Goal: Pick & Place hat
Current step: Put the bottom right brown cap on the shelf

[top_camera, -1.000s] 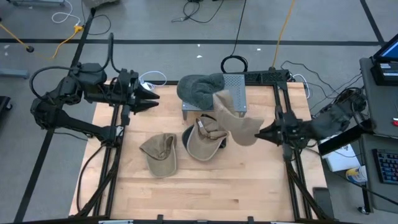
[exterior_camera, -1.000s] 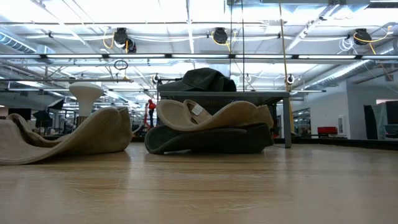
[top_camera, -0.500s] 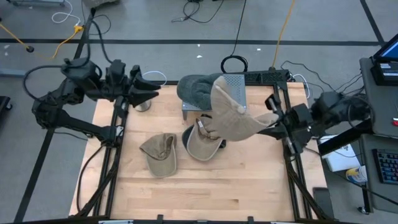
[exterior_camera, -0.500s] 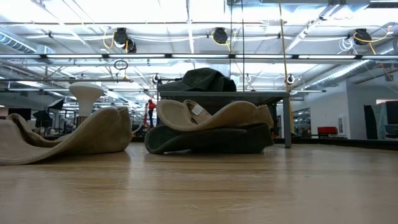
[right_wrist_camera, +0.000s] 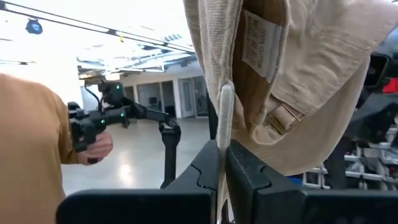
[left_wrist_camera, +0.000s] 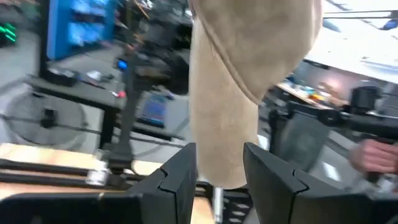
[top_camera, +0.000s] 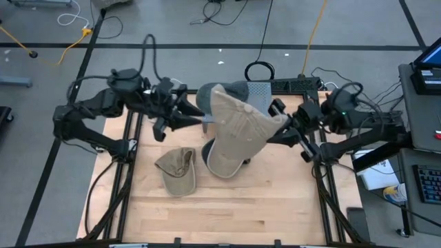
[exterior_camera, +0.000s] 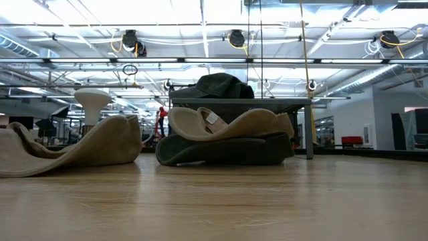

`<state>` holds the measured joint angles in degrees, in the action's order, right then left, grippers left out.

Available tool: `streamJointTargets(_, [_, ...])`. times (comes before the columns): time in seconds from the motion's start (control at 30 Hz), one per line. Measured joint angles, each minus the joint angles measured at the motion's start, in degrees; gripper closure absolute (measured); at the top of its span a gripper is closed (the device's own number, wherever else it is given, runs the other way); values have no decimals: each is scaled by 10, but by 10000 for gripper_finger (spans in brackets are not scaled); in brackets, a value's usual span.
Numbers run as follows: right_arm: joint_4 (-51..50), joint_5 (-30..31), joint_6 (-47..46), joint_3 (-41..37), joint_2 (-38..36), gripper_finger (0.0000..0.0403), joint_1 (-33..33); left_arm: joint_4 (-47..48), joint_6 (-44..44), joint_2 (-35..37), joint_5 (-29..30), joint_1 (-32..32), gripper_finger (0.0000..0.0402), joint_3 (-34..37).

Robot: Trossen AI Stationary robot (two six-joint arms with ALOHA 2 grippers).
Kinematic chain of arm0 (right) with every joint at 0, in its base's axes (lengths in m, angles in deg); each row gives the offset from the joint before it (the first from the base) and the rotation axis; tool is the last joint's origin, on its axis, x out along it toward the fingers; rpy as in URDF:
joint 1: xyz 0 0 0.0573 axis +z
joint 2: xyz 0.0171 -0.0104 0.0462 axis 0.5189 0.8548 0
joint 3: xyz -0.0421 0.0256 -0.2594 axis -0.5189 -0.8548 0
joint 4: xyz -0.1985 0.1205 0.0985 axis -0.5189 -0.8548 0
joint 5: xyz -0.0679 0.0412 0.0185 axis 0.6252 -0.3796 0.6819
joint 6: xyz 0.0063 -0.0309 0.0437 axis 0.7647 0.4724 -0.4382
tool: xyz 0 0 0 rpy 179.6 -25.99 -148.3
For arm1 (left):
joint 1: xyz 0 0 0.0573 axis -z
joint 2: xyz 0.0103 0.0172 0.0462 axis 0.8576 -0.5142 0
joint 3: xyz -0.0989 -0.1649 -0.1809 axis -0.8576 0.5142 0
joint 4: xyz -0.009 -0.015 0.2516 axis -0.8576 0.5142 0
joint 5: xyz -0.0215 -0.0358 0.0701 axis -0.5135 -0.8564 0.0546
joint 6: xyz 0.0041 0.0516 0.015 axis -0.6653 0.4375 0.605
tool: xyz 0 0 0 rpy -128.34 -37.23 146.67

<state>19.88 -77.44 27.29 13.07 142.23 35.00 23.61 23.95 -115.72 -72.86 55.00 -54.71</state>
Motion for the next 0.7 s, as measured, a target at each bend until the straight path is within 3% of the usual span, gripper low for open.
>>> streamJointTargets(0.27, [54, -68, -56, 0, 27, 399, -40, -38, -9, -30, -26, 0, 266, 0])
streamJointTargets(0.6, [63, -73, -61, 0, 28, 399, -42, -39, 6, -27, 33, 0, 266, 0])
streamJointTargets(0.7, [58, -73, -59, 0, 32, 399, -45, -45, -2, -31, -12, 0, 266, 0])
